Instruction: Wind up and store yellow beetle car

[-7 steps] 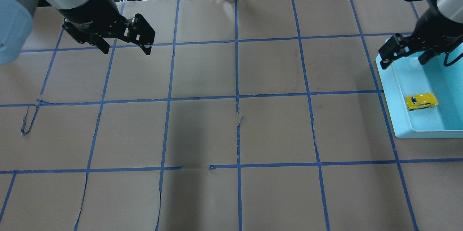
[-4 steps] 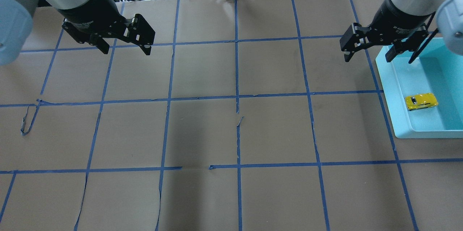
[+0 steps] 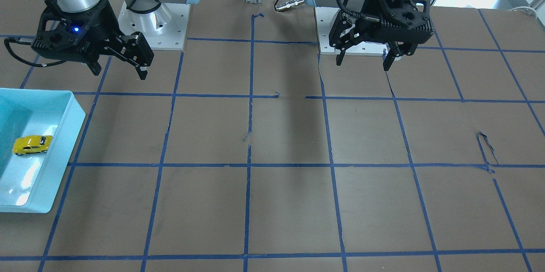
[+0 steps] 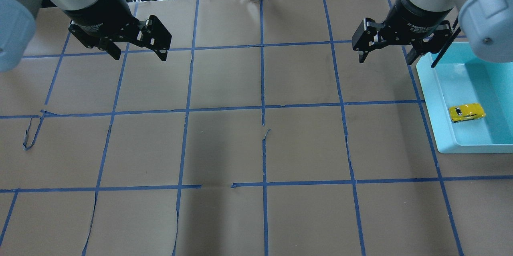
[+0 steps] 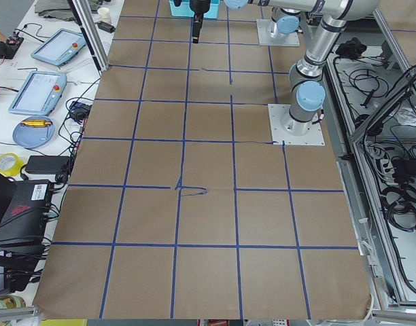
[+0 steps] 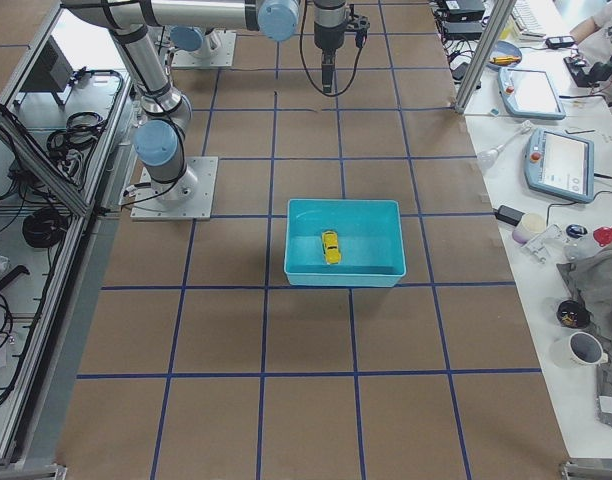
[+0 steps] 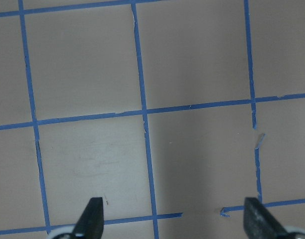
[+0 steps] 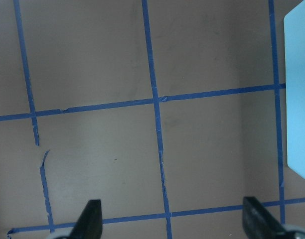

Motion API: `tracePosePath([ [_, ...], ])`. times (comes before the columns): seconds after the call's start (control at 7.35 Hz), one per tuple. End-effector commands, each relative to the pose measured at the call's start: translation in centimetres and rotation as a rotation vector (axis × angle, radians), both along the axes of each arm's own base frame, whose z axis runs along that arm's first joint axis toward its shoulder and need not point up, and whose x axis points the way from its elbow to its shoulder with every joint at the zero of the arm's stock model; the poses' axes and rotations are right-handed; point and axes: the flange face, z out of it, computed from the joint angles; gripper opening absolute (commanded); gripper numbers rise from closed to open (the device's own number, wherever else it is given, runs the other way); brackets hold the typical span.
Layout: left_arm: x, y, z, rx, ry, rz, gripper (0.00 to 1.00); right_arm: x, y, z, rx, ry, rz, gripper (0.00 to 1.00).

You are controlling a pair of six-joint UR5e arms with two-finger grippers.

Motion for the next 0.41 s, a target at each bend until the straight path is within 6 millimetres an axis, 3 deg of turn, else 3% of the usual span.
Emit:
tracePosePath([
  [0.0,-0.03,0.01,0.0,0.0,0.0,-0.001,1.0,0.06,0.49,0.51,0.0,0.026,0.002,1.0],
  [0.27,-0.03,0.07,0.08,-0.002,0.0,-0.001,1.0,0.12,0.5,0.43,0.001,0.02,0.001,1.0],
])
